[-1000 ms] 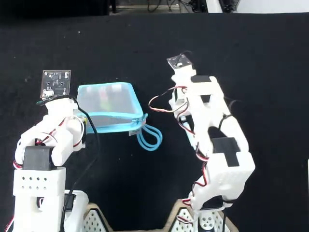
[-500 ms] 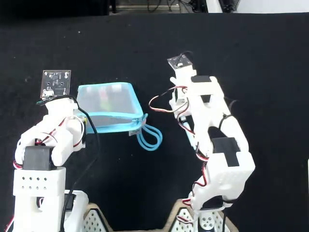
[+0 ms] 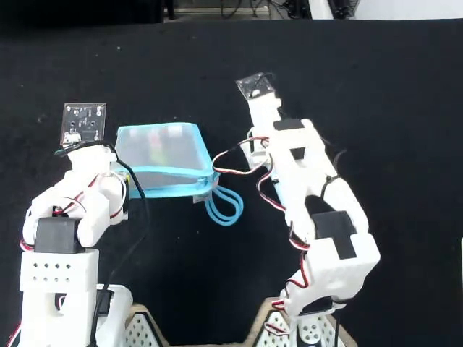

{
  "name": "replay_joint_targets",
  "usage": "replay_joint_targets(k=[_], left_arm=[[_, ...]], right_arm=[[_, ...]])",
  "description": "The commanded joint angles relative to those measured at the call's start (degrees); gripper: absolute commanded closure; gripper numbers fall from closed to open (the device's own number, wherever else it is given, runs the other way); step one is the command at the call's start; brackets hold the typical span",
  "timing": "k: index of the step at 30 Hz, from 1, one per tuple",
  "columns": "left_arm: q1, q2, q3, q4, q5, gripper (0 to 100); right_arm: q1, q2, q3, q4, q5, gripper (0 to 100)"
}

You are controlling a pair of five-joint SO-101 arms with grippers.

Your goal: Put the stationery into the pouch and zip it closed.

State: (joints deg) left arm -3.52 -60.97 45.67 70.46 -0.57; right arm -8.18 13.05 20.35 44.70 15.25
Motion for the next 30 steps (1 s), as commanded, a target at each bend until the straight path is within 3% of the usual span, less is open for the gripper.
replay_joint_targets(k=[1, 5, 8, 10, 13, 21, 30], left_arm=[[0.2, -0.4, -0.3, -0.7, -0.4, 97], [0.2, -0.4, -0.3, -0.6, -0.4, 97], [0.2, -0.4, -0.2, -0.6, -0.4, 97], [0.2, -0.4, -0.2, -0.6, -0.4, 97], [0.2, -0.4, -0.2, -0.6, -0.4, 97], [0.2, -0.4, -0.2, -0.8, -0.4, 97], [0.2, -0.4, -0.2, -0.8, -0.4, 97]], right_arm=[[-0.3, 0.8, -0.4, -4.7, 0.4, 75.0], [-0.1, 5.2, -2.1, -7.1, 4.5, 75.4], [-0.2, 7.7, -5.3, -3.2, 5.6, 75.9], [-0.1, 8.7, -8.1, 1.1, 5.6, 81.9], [1.3, 9.3, -10.6, 4.2, 5.1, 99.6], [6.7, 2.0, -10.6, 14.4, 5.1, 98.8], [6.4, 4.6, -12.4, 19.6, 5.2, 98.5]])
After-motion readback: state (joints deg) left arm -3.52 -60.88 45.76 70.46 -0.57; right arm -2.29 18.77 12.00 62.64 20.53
